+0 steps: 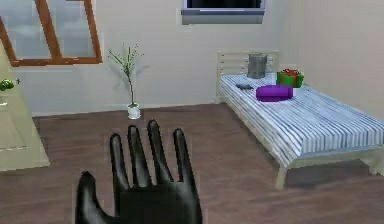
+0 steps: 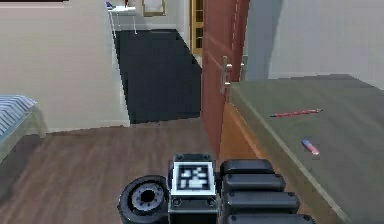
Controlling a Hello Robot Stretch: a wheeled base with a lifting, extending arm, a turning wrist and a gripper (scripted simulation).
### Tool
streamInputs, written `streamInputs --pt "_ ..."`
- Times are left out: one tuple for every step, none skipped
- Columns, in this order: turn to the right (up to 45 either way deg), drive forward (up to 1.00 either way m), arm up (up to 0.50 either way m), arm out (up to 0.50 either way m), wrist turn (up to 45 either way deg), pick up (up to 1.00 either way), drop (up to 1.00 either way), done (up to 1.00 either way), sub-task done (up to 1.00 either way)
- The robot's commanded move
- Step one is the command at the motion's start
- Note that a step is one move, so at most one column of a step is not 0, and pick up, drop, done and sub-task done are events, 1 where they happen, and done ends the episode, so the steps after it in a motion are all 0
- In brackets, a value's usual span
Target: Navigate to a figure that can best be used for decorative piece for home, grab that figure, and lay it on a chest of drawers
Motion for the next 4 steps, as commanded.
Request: streamInputs --pt "-45.0 0.00 0.00 0.00 0.0 0.00 0.00 0.00 0.00" --pt "-45.0 0.00 0.00 0.00 0.0 0.00 0.00 0.00 0.00" --pt "-45.0 0.00 0.00 0.00 0.0 0.00 0.00 0.00 0.00" --pt "45.0 0.00 0.00 0.00 0.0 0.00 0.00 0.00 0.00"
